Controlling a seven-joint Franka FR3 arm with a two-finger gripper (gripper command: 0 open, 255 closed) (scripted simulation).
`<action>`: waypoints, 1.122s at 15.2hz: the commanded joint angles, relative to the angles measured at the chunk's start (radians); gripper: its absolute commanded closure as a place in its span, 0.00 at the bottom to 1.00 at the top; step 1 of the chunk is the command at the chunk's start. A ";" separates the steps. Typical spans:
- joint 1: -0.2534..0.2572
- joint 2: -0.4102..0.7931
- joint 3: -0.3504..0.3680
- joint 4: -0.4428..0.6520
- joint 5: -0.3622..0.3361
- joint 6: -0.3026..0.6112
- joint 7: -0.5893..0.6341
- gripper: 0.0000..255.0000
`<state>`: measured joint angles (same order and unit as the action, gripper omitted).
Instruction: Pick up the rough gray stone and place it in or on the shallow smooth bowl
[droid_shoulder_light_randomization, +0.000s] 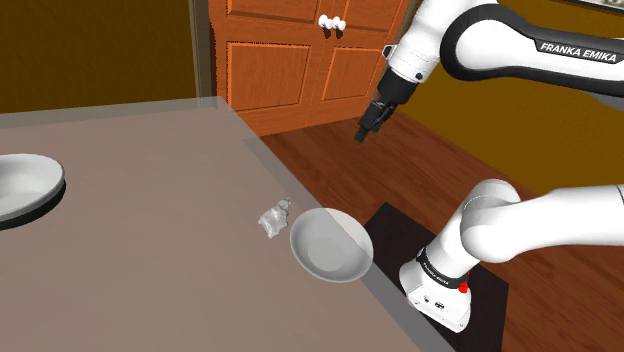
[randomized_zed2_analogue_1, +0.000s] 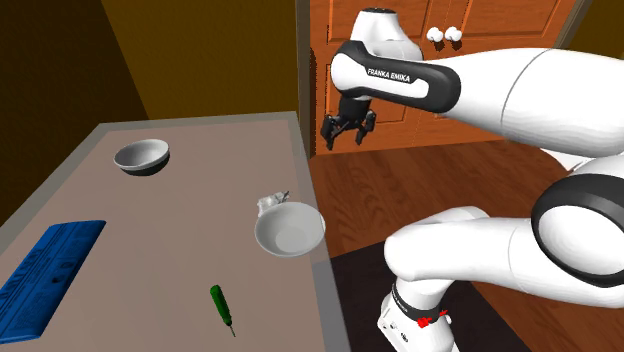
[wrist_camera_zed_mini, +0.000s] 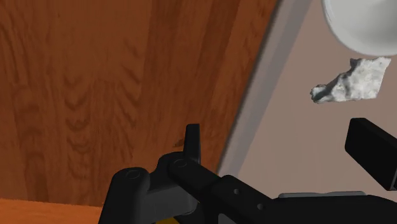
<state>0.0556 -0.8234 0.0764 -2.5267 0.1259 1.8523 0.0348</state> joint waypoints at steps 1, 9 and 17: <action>0.015 0.009 0.008 -0.049 0.057 0.067 0.032 0.00; 0.114 0.132 0.057 -0.173 0.313 0.369 0.121 0.00; 0.258 0.345 0.085 -0.181 0.601 0.667 0.103 0.00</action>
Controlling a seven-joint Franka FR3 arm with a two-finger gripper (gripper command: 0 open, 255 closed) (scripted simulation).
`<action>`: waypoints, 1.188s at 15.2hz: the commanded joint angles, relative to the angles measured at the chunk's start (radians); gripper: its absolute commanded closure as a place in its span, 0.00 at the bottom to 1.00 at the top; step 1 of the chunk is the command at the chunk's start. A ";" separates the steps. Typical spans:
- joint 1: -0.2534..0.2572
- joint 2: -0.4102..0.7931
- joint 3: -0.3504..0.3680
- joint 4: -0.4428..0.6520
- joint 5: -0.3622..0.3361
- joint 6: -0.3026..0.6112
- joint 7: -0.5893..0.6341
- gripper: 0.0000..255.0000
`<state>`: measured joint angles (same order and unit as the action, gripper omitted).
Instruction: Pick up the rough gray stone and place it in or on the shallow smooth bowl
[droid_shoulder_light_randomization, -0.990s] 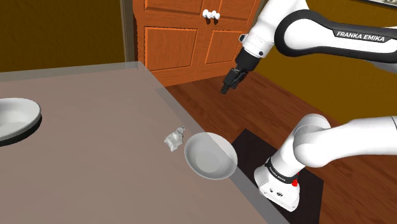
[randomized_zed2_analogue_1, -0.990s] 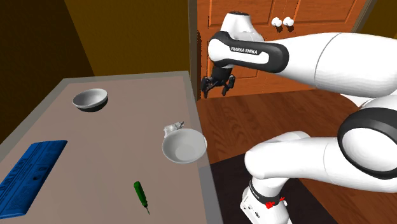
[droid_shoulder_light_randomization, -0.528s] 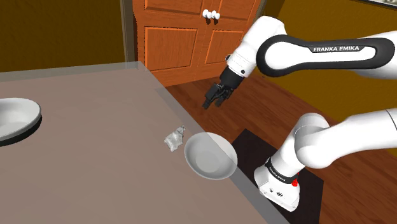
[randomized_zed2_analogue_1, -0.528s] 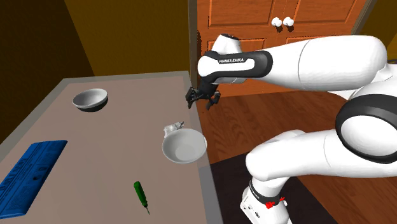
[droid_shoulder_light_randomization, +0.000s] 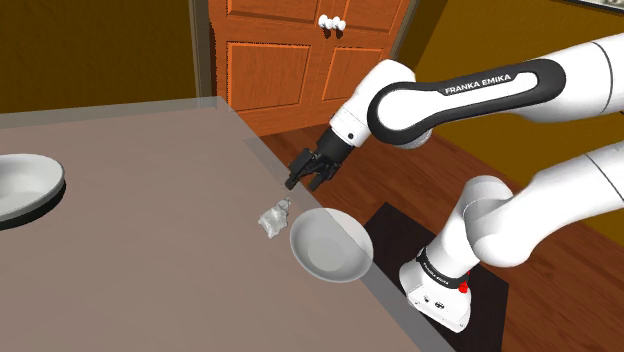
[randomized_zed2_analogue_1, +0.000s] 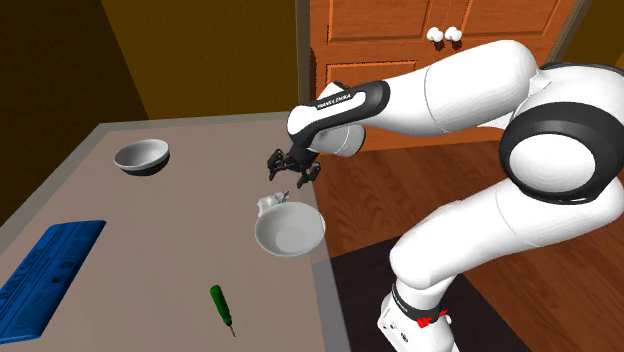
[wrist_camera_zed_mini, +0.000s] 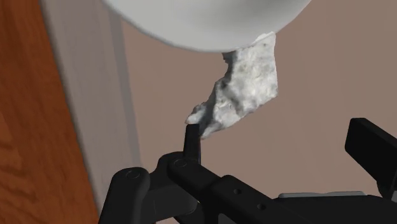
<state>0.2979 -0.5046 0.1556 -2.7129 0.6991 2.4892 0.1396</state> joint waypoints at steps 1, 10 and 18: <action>0.021 0.042 0.009 0.006 0.039 0.047 -0.009 0.00; 0.057 0.133 0.019 0.014 0.102 0.135 -0.052 0.00; 0.057 0.133 0.019 0.014 0.102 0.135 -0.052 1.00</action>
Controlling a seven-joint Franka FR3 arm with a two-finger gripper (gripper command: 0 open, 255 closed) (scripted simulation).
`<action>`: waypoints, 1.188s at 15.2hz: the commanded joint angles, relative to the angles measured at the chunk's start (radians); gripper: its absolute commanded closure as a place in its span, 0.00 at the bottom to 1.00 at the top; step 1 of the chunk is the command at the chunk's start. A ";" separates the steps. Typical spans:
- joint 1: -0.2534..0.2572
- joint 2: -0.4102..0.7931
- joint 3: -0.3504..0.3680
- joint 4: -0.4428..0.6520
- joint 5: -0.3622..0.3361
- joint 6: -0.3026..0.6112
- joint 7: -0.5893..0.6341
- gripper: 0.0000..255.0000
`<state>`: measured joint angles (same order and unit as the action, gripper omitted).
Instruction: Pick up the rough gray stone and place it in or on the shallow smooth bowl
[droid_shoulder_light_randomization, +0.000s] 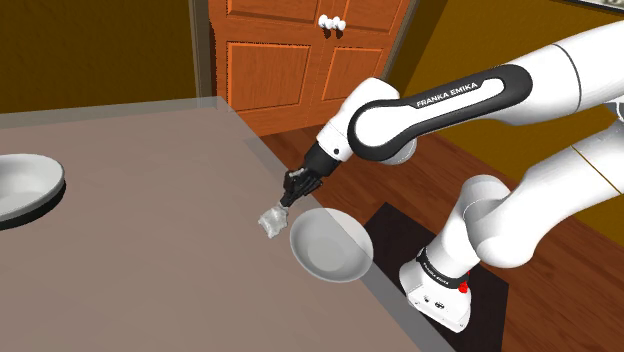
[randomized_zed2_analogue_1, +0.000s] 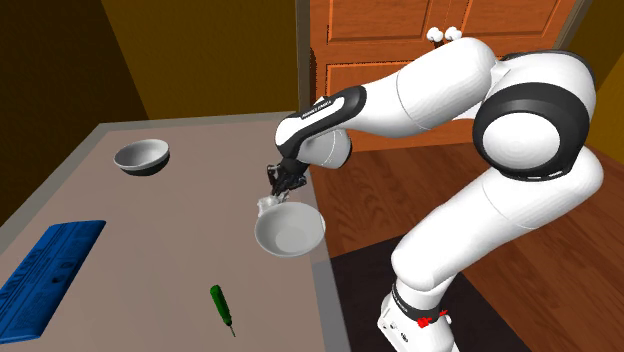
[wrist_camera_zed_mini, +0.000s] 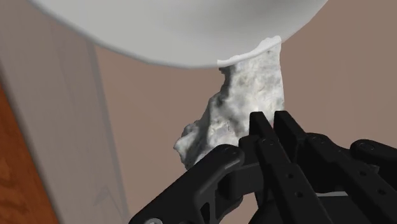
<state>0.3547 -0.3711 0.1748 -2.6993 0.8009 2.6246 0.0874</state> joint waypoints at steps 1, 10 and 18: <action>0.000 0.000 0.000 0.000 0.000 0.000 0.000 1.00; -0.309 0.089 0.282 0.129 -0.496 -0.116 0.717 0.00; -0.421 0.216 0.385 0.181 -0.711 -0.125 0.994 0.00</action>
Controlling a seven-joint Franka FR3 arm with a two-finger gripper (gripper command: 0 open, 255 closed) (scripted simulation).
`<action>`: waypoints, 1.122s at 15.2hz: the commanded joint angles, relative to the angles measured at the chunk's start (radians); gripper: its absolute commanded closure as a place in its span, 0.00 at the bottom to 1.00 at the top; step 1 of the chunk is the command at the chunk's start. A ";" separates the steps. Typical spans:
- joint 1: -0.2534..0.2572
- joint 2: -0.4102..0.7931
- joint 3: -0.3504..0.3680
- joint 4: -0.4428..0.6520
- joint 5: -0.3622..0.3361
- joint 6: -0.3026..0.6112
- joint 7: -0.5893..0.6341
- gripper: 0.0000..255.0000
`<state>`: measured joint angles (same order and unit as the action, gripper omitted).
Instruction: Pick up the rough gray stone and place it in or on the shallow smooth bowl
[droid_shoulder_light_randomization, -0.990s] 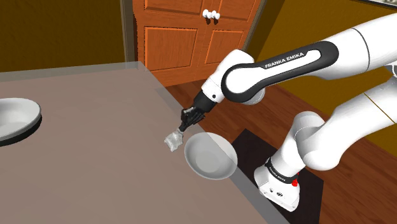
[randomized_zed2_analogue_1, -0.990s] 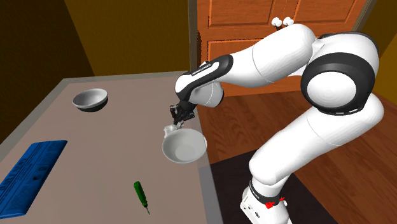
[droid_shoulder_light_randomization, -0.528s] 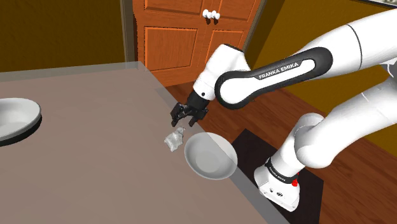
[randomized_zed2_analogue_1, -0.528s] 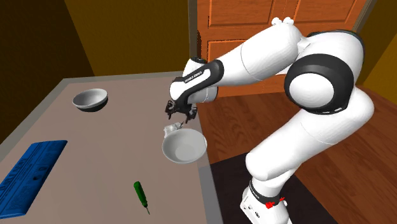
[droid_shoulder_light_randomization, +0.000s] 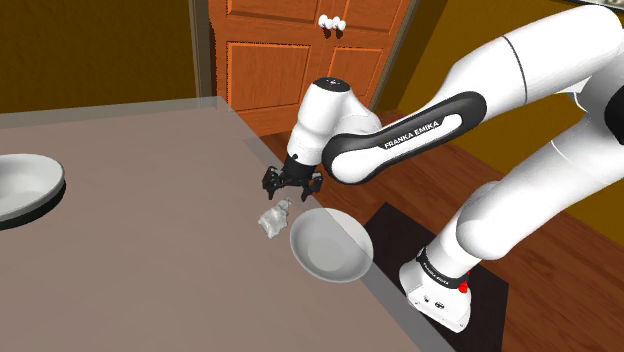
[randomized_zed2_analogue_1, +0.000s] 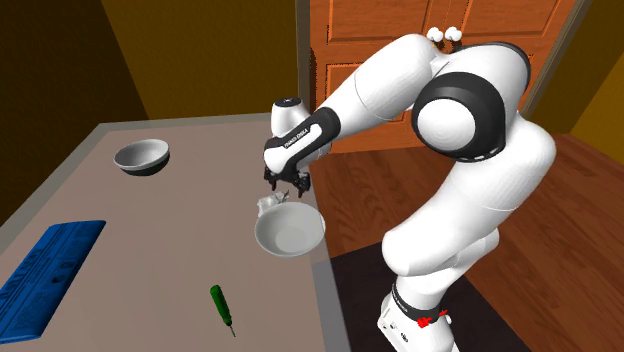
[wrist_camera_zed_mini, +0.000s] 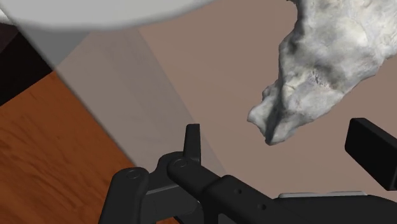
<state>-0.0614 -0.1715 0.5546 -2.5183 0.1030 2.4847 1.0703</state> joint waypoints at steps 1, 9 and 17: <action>-0.010 0.038 0.010 -0.005 -0.029 0.039 0.023 0.00; -0.009 0.038 0.009 -0.005 -0.029 0.039 0.023 0.00; -0.009 0.034 0.007 -0.006 -0.025 0.037 0.018 1.00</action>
<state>-0.0713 -0.1396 0.5603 -2.5245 0.0772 2.5192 1.0887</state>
